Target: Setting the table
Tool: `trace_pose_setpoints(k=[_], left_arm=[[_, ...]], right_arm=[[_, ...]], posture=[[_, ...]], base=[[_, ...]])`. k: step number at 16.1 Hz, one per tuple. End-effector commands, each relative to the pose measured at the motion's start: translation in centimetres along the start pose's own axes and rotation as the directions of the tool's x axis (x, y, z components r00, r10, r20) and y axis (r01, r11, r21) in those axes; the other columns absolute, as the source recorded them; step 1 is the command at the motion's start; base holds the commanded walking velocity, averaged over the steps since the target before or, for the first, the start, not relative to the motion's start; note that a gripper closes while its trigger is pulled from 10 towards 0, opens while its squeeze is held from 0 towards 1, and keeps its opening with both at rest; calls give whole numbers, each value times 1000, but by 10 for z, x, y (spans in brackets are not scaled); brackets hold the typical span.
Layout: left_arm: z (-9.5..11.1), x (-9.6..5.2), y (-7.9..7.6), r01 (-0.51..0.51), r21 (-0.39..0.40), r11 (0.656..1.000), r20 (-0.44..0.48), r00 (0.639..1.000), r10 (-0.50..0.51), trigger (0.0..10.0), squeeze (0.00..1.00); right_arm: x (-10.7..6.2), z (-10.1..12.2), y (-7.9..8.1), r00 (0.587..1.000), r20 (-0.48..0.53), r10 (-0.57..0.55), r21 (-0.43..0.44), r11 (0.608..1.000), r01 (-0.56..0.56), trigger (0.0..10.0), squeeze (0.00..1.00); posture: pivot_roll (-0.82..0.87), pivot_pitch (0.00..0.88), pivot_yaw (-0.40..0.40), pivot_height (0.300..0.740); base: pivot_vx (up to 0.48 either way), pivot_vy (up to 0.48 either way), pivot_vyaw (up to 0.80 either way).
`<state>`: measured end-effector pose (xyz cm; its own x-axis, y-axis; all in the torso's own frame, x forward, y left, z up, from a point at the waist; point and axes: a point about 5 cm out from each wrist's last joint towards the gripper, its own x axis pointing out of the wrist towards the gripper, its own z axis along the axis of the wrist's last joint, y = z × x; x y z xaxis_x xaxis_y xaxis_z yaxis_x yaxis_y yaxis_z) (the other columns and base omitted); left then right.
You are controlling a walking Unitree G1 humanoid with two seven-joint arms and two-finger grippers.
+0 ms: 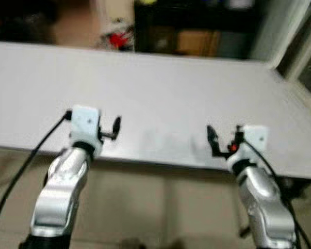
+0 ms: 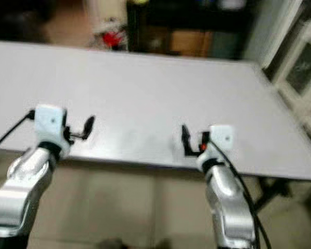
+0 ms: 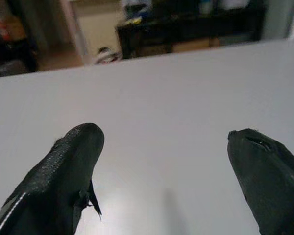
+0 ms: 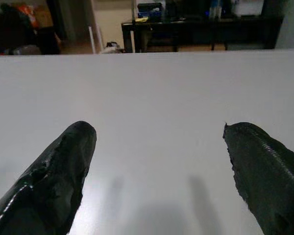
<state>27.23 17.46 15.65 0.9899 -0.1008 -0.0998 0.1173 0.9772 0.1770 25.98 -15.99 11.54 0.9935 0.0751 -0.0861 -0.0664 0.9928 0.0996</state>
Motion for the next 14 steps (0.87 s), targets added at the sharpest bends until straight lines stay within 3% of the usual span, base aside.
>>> trace_pose_setpoints(k=[1, 7, 14], left_arm=[[6, 3, 0, 6, 10, 1000, 11, 1000, -7, 10000, 0], [4, 3, 1, 5, 9, 1000, 2, 1000, -5, 10000, 0], [12, 3, 11, -22, 51, 998, 23, 1000, 21, 10000, 0]], right_arm=[[-1, 4, 2, 1000, 22, 5, 18, 1000, -6, 10000, 1000], [5, 10, -3, 999, 37, -27, 18, 999, 27, 10000, 1000], [14, 9, 5, 999, 37, -13, 39, 999, 12, 10000, 1000]], posture=[[92, 0, -10, 740], [87, 0, -14, 740], [122, 0, -30, 740]], base=[[0, 364, 800], [0, 363, 800], [0, 364, 800]])
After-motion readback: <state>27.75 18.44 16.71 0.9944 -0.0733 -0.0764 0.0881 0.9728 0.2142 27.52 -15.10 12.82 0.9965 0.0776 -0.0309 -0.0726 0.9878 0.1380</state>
